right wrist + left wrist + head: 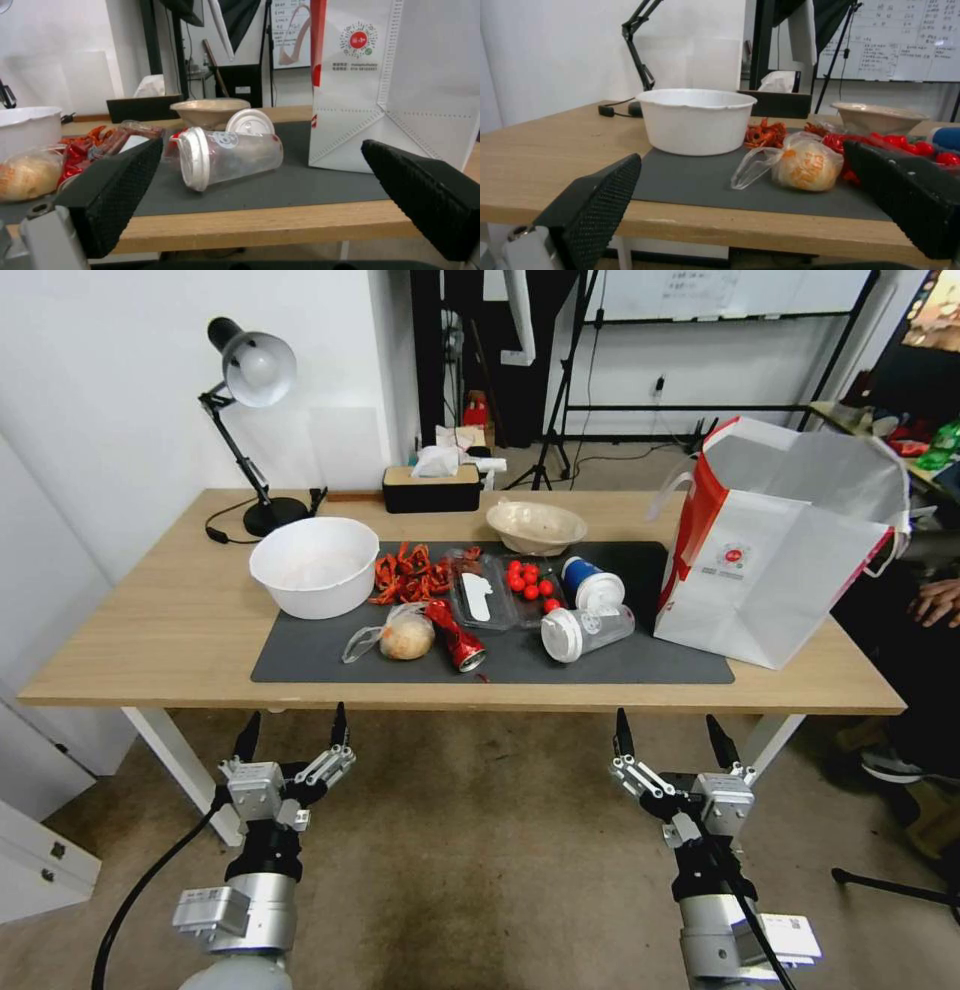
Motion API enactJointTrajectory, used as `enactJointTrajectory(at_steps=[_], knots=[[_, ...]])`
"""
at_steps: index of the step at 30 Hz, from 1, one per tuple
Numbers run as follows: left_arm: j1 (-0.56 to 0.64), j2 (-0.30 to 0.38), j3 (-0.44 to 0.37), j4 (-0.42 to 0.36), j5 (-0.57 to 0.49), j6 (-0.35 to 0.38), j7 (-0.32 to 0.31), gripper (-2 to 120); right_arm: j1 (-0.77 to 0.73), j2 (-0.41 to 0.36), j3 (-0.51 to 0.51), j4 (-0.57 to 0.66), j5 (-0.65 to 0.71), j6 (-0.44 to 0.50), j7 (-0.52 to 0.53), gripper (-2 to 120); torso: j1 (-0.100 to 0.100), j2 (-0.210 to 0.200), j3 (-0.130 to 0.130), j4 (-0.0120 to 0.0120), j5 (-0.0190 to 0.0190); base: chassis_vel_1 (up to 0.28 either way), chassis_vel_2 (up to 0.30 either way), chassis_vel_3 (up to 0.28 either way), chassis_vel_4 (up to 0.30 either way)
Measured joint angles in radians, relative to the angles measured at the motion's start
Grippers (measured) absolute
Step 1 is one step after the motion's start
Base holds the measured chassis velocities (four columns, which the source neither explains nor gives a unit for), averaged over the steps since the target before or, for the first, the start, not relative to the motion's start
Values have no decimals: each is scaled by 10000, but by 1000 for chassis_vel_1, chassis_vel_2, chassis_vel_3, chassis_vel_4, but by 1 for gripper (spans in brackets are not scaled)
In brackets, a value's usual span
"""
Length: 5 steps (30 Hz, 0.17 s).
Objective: Pick up the food delivery bag from the floor and place it on the table.
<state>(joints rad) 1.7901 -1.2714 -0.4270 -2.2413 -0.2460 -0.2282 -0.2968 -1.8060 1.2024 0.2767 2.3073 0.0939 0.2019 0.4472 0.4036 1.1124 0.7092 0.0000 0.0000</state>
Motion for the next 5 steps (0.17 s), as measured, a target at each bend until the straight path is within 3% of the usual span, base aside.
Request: enactJointTrajectory(at_steps=[5], knots=[[3,-4,3,-7,-3,-4,4,100,-2,-3,0,7,0,0,-1,100,0,0,0,0,0,0,0,0,0]])
